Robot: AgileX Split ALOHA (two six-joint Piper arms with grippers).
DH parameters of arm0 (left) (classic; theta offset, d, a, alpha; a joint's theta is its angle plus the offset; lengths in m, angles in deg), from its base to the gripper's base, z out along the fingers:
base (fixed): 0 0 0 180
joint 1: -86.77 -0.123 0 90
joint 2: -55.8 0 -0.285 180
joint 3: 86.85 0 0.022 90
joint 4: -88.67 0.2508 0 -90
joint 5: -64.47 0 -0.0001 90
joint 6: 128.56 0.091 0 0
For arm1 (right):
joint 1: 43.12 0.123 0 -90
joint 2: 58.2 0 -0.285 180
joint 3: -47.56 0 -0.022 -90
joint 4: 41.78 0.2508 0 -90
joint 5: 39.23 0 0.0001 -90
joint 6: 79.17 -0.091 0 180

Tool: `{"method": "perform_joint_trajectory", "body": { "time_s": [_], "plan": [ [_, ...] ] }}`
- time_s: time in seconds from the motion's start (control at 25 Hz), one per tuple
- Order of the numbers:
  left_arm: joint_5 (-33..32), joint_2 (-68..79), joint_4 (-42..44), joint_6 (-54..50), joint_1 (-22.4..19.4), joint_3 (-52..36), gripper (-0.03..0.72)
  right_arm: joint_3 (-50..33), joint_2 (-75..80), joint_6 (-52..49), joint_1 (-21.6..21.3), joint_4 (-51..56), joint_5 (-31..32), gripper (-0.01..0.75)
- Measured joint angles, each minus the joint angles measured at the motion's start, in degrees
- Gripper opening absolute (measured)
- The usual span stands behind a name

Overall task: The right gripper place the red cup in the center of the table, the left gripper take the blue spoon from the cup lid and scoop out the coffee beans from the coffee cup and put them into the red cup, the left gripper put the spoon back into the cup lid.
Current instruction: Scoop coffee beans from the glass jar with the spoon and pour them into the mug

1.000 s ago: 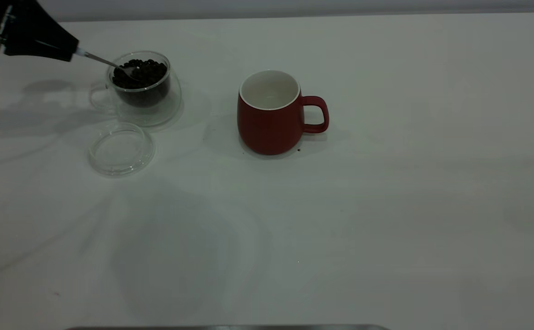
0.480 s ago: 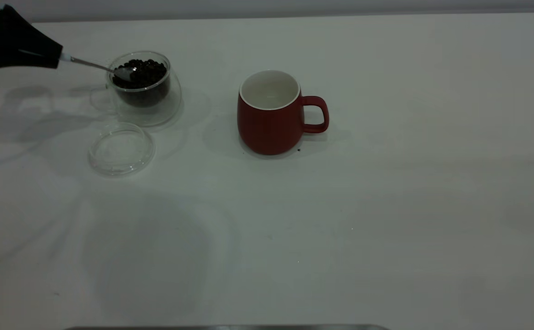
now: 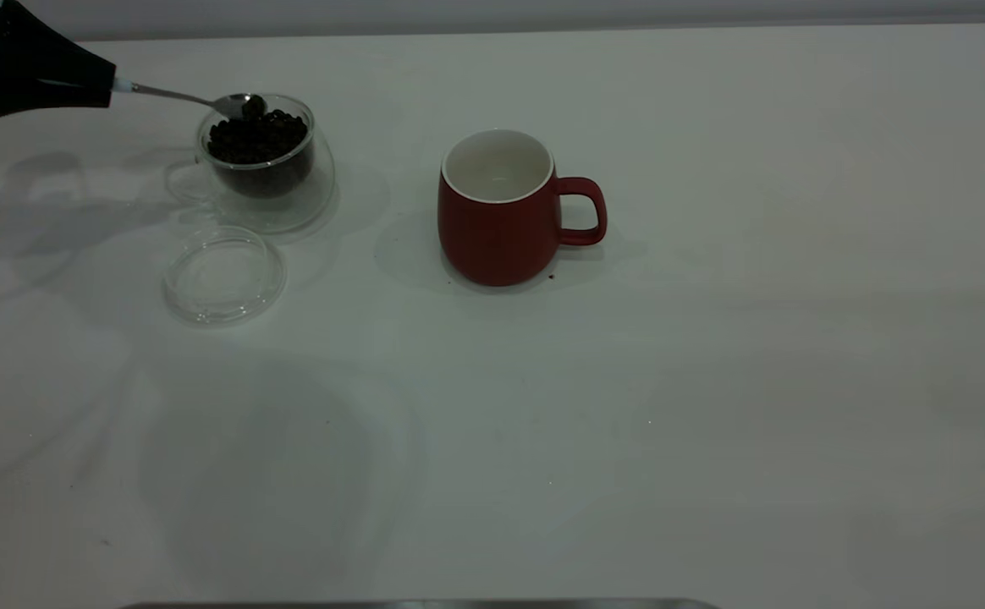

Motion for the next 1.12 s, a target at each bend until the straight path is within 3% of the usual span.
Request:
{"method": "perform_joint_trajectory", "body": {
  "time_s": [0.56,1.12],
  "plan": [
    [0.0,0.0,-2.7,-1.1,0.7,0.0,0.114,0.0,0.0,0.0,0.0,0.0,0.0,0.587],
    [0.0,0.0,-4.6,-1.2,9.2,0.0,0.114,0.0,0.0,0.0,0.0,0.0,0.0,0.587]
  ]
}}
